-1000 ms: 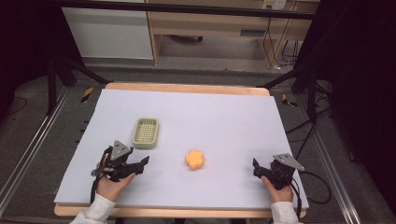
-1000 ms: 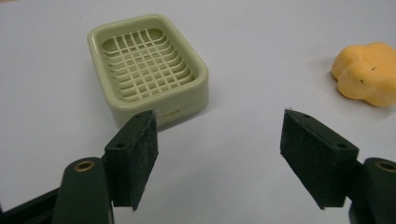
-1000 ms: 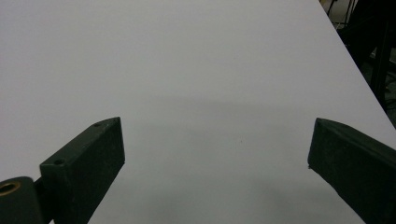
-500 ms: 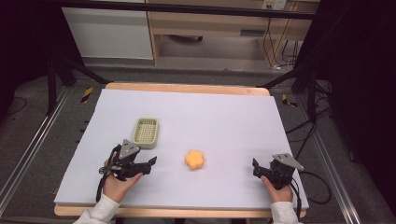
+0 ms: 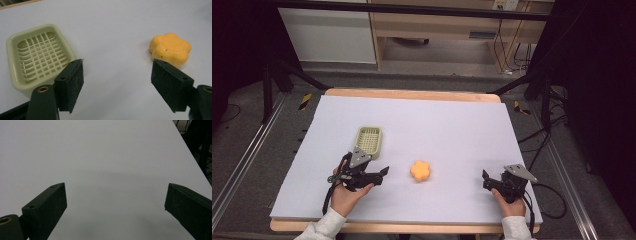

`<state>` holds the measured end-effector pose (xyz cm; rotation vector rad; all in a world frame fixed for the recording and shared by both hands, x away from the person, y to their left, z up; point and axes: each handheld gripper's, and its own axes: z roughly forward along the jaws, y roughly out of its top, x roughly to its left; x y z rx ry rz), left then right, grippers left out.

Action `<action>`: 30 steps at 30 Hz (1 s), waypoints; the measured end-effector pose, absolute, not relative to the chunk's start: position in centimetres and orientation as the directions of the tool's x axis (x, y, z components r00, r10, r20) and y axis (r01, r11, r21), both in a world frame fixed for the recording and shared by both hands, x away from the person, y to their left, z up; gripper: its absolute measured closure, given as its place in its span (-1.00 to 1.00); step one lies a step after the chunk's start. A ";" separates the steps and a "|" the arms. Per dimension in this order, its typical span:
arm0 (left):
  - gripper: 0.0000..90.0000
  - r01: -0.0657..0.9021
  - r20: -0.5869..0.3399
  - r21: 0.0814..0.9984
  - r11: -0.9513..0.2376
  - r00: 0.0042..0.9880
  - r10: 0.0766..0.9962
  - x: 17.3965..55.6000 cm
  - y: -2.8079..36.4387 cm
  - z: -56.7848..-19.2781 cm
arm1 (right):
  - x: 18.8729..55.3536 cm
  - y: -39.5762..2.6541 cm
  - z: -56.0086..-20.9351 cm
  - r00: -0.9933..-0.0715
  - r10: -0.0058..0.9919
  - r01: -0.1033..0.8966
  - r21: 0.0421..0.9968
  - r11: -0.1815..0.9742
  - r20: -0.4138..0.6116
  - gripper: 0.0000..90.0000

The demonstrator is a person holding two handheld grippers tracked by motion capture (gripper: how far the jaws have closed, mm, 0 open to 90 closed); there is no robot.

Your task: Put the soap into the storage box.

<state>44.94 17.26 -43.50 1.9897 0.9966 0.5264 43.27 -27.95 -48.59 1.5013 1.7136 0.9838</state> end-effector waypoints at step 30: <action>-0.44 0.440 0.010 0.803 -0.401 0.663 0.749 45.7 12.5 -43.0 | 43.3 -27.9 -48.6 -0.139 0.990 0.506 0.860 0.073 -0.002 -0.90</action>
